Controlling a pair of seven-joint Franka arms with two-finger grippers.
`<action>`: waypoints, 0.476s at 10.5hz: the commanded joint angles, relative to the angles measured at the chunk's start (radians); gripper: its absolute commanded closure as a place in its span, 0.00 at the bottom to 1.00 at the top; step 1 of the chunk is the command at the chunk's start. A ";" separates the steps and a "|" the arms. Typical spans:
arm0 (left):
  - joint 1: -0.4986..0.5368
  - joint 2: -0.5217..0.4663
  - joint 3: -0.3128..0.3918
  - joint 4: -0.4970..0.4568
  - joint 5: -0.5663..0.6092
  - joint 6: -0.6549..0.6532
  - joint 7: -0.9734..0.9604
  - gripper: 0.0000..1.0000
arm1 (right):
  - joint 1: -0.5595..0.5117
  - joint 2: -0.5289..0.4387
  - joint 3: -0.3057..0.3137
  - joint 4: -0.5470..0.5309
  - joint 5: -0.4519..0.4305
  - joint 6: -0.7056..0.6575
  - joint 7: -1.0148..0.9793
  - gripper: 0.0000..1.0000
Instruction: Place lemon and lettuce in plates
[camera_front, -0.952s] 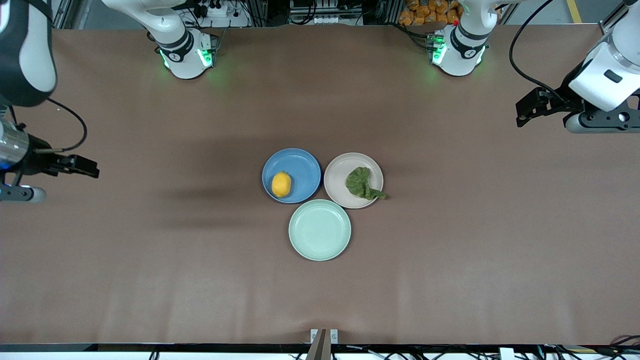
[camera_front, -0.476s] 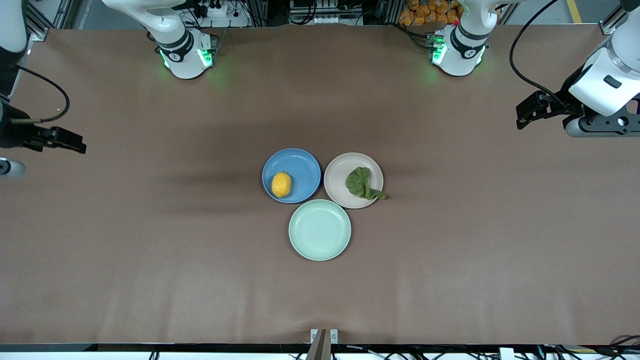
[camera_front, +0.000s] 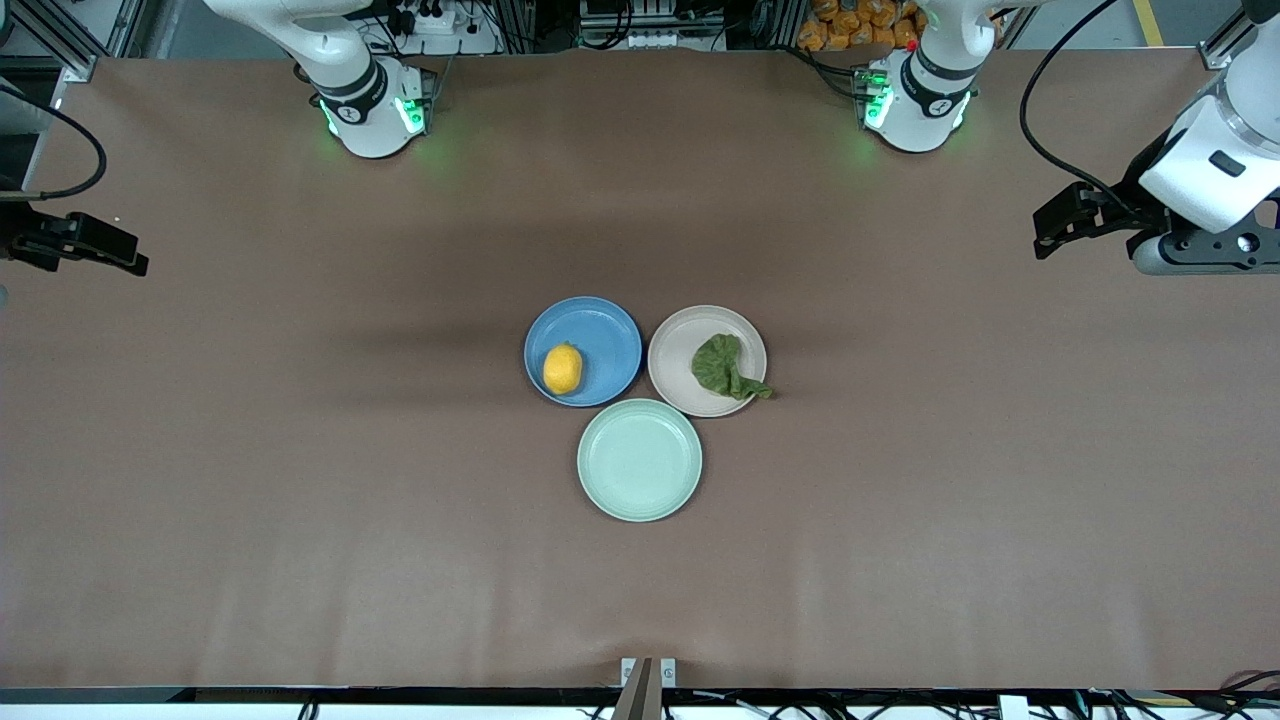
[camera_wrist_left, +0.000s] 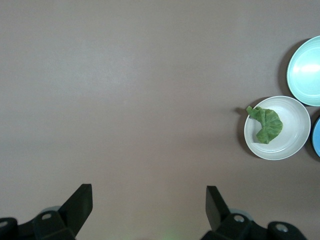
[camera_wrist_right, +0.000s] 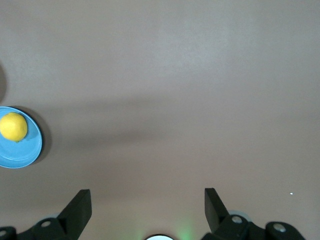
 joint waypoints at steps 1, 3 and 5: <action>0.007 -0.007 0.003 0.002 -0.021 0.002 0.004 0.00 | -0.022 -0.008 0.015 0.006 0.018 -0.009 0.002 0.00; 0.007 -0.006 0.003 0.002 -0.019 0.002 0.005 0.00 | -0.023 0.000 0.013 -0.003 0.016 -0.006 0.006 0.00; 0.012 -0.006 0.003 0.002 -0.019 0.002 0.011 0.00 | -0.029 0.000 0.013 -0.003 0.016 -0.009 0.003 0.00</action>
